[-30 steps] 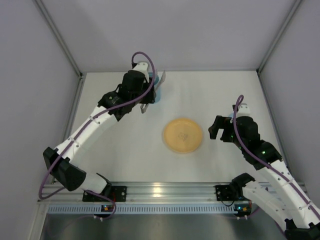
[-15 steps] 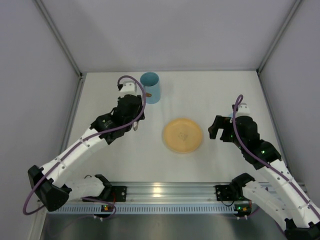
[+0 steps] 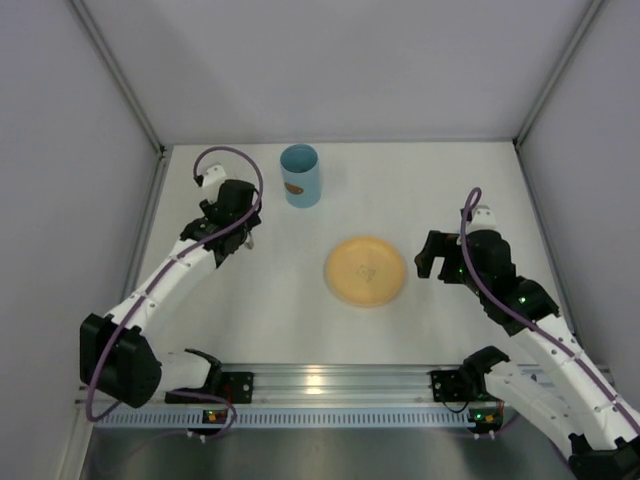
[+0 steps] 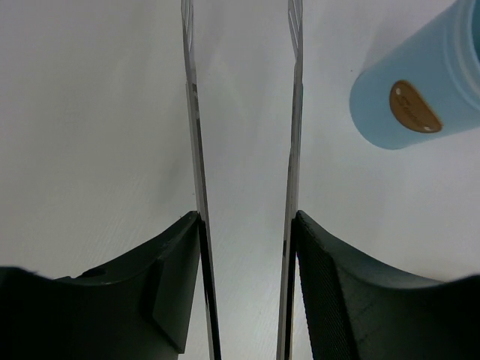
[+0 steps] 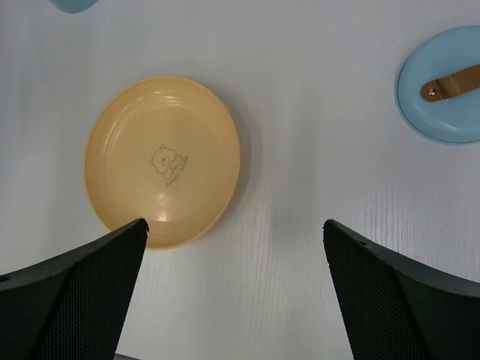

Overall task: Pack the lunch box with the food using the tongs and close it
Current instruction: Place the clamp at the center of the board.

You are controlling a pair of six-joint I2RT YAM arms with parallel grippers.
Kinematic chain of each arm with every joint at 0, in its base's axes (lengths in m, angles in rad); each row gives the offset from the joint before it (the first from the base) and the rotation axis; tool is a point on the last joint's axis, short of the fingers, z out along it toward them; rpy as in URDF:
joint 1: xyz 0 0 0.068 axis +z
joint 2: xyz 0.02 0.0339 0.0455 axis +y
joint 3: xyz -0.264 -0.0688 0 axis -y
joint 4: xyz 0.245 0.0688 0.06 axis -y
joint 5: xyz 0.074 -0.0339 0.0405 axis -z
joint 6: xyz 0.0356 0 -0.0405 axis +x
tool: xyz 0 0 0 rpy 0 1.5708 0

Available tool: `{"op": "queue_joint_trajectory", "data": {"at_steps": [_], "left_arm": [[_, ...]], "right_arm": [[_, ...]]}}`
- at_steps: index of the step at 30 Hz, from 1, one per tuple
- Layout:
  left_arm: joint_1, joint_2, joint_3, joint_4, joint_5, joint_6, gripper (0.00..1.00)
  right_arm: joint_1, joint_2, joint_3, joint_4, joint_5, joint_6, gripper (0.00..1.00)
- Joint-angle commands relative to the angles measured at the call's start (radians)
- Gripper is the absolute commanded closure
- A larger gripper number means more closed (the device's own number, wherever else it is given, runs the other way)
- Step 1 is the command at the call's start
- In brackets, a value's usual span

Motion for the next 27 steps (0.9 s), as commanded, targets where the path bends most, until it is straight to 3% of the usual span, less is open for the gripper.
{"op": "queue_joint_trajectory", "data": {"at_steps": [1, 8, 27], "left_arm": [[0.076, 0.051, -0.039, 0.133, 0.074, -0.046, 0.43], [0.159, 0.168, -0.102, 0.216, 0.158, -0.070, 0.42], [0.165, 0.326, -0.317, 0.406, 0.272, -0.101, 0.29]], "right_arm": [[0.017, 0.013, 0.054, 0.011, 0.012, -0.009, 0.01], [0.017, 0.071, 0.065, 0.024, 0.027, -0.012, 0.01], [0.012, 0.140, 0.048, 0.064, 0.062, 0.008, 0.01]]}}
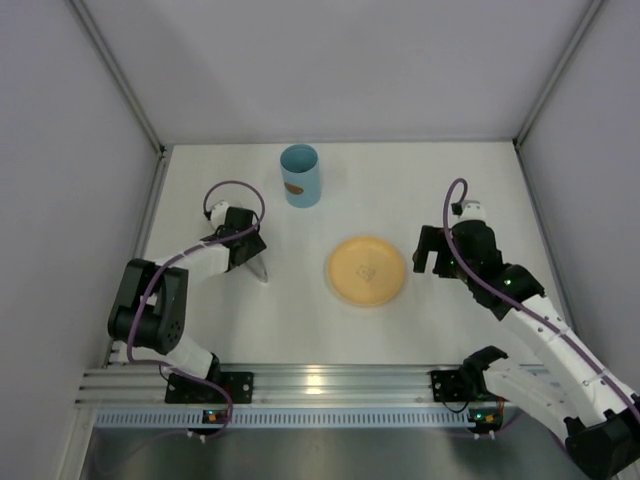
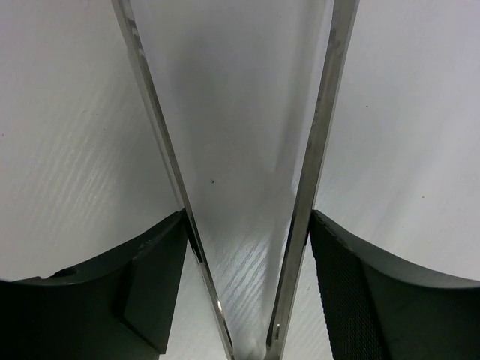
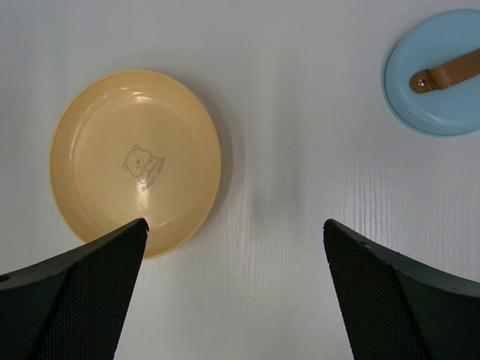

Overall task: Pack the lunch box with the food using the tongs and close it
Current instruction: Place the clamp at the center of the board.

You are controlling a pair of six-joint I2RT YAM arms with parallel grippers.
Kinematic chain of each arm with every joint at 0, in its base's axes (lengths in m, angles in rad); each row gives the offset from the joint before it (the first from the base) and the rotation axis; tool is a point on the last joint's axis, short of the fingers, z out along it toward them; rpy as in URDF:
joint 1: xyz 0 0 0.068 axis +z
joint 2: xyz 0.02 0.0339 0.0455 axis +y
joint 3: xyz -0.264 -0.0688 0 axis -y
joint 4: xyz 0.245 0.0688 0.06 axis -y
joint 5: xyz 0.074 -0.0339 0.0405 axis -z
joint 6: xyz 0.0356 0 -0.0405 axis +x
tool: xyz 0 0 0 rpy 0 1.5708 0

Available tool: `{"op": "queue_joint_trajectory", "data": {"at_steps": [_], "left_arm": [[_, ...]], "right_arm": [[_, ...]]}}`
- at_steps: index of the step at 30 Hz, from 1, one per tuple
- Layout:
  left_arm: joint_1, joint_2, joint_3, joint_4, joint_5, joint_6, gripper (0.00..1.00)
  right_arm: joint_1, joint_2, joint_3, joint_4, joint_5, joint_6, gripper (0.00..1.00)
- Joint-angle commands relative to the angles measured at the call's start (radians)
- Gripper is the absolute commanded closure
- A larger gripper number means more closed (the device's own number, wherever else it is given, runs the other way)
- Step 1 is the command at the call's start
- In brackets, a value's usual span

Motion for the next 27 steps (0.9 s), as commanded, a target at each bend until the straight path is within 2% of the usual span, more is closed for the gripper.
{"op": "queue_joint_trajectory", "data": {"at_steps": [1, 13, 20, 24, 27], "left_arm": [[0.004, 0.009, -0.045, 0.057, 0.034, -0.013, 0.29], [0.002, -0.149, -0.022, -0.029, 0.038, 0.017, 0.16], [-0.019, -0.312, 0.003, -0.094, 0.057, 0.033, 0.13], [-0.108, -0.412, 0.073, -0.178, 0.052, 0.072, 0.13], [-0.240, -0.478, 0.138, -0.258, 0.037, 0.111, 0.13]], "right_arm": [[0.012, 0.014, 0.022, 0.059, 0.020, 0.010, 0.01], [0.006, 0.062, 0.042, 0.071, 0.031, 0.015, 0.01], [-0.012, 0.090, 0.079, 0.065, 0.095, 0.024, 0.01], [-0.099, 0.159, 0.122, 0.053, 0.095, 0.021, 0.01], [-0.306, 0.209, 0.139, 0.073, 0.022, 0.018, 0.01]]}}
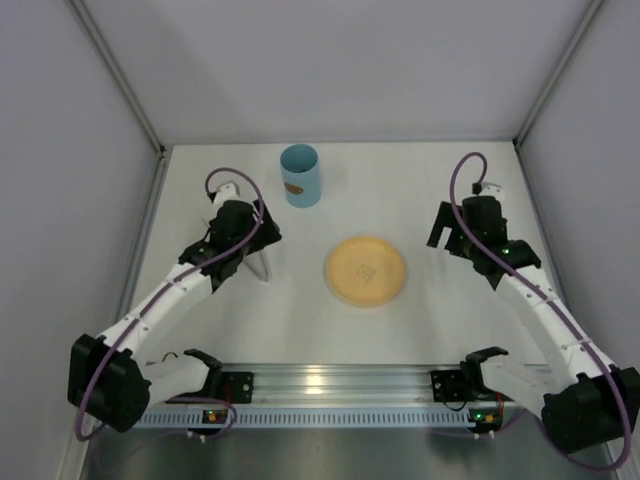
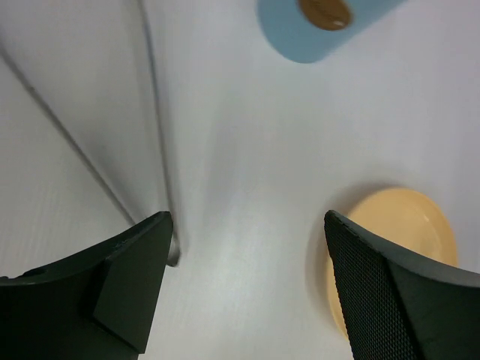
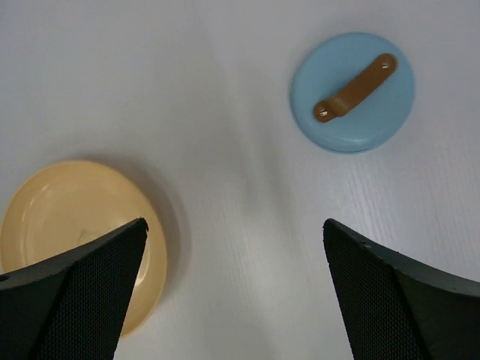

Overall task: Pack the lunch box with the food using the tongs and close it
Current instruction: Place the clamp at the center of the board, then pick up the box lid from the center of the board.

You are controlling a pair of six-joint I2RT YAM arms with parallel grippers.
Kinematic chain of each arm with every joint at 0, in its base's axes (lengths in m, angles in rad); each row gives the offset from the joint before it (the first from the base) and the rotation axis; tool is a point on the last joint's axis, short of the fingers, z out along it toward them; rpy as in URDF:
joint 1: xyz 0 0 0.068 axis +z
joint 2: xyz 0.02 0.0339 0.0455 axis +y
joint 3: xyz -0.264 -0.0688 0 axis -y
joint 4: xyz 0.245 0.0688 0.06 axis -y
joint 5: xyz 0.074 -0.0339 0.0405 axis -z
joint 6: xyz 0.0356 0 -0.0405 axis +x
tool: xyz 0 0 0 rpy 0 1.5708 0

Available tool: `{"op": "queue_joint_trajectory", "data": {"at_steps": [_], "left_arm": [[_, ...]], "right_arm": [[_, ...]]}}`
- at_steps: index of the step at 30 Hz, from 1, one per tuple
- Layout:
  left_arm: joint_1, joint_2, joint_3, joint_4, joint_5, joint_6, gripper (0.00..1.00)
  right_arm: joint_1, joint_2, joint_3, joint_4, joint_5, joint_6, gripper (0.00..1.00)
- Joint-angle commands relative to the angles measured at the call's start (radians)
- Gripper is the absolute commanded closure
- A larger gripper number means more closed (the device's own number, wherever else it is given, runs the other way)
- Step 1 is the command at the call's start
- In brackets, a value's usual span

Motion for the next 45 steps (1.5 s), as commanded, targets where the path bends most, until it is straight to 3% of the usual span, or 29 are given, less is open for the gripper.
{"op": "queue_joint_trajectory", "data": {"at_steps": [1, 4, 8, 17, 29, 45], "left_arm": [[-0.161, -0.082, 0.095, -0.104, -0.009, 0.063, 0.13], [-0.307, -0.141, 0.132, -0.153, -0.029, 0.090, 0.13], [-0.374, -0.227, 0.145, -0.238, 0.014, 0.121, 0.13], [-0.377, -0.330, 0.119, -0.319, 0.044, 0.238, 0.13], [-0.377, -0.443, 0.060, -0.354, -0.001, 0.301, 0.12], [-0.377, -0.504, 0.003, -0.360, 0.004, 0.314, 0.12]], "right_arm": [[-0.191, 0.049, 0.048, 0.061, -0.042, 0.007, 0.00], [-0.343, 0.098, 0.043, 0.087, -0.095, 0.019, 0.02], [-0.406, 0.184, 0.057, 0.122, -0.068, 0.034, 0.05], [-0.414, 0.414, 0.174, 0.130, -0.022, 0.100, 0.16], [-0.416, 0.538, 0.230, 0.134, -0.014, 0.159, 0.51], [-0.416, 0.637, 0.210, 0.162, -0.003, 0.208, 0.53]]}}
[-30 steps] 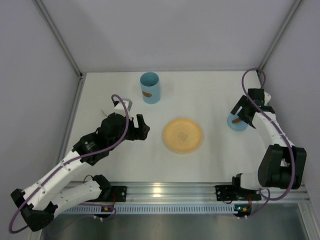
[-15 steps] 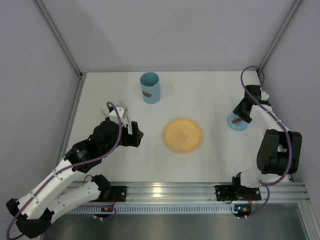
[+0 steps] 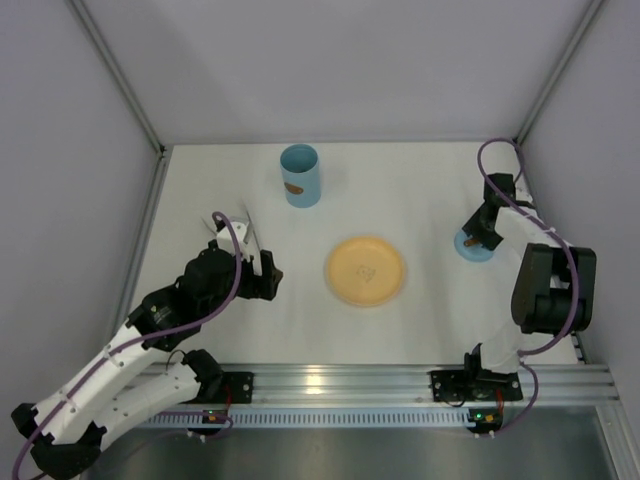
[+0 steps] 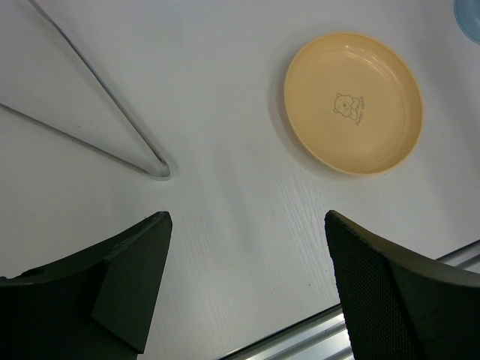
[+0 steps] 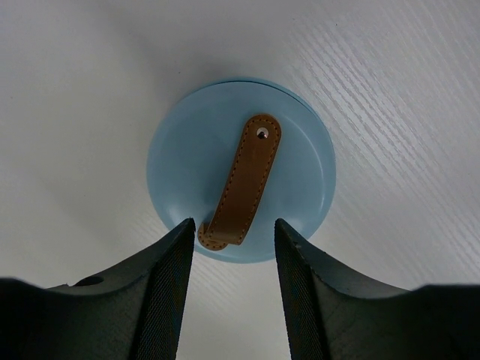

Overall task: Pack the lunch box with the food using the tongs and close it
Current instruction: Pick up the box lid from the center of the board.

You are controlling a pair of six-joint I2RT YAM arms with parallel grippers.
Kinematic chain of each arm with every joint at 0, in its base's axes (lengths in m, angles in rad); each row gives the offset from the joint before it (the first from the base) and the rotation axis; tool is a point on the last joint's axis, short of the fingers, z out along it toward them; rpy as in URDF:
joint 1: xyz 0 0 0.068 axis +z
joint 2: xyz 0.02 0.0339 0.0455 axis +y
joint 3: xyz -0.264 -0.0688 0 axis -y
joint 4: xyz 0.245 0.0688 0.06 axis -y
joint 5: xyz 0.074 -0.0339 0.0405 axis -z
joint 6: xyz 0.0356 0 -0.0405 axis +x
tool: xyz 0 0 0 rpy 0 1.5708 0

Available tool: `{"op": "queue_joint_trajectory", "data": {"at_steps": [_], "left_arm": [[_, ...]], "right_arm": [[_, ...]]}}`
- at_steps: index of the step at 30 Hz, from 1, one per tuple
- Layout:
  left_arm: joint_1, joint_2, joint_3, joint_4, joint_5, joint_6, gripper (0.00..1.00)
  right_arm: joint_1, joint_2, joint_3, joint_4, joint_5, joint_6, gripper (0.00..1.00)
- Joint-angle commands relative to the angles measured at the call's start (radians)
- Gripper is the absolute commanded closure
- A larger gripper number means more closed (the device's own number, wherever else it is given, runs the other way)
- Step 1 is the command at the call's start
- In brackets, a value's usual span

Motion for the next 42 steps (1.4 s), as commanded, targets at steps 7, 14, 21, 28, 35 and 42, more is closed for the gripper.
{"op": "queue_joint_trajectory", "data": {"at_steps": [7, 14, 21, 28, 35, 42], "left_arm": [[-0.003, -0.020, -0.013, 0.005, -0.008, 0.016, 0.12], [-0.003, -0.020, -0.016, 0.005, -0.014, 0.013, 0.11], [-0.003, -0.018, -0.017, 0.005, -0.020, 0.012, 0.11], [-0.003, -0.020, -0.017, -0.001, -0.046, 0.004, 0.11], [-0.003, -0.021, -0.013, -0.019, -0.114, -0.018, 0.11], [-0.003, -0.021, -0.013, -0.028, -0.155, -0.033, 0.11]], "right_arm": [[-0.009, 0.041, 0.028, 0.073, 0.020, 0.038, 0.56], [-0.009, 0.047, 0.033, 0.070, 0.021, 0.037, 0.74], [0.006, 0.024, 0.030, 0.067, 0.035, 0.012, 1.00], [0.081, -0.026, 0.124, 0.005, 0.047, -0.035, 1.00], [0.286, -0.005, 0.347, -0.107, 0.041, -0.078, 1.00], [0.498, 0.205, 0.776, -0.270, 0.031, -0.126, 1.00]]}}
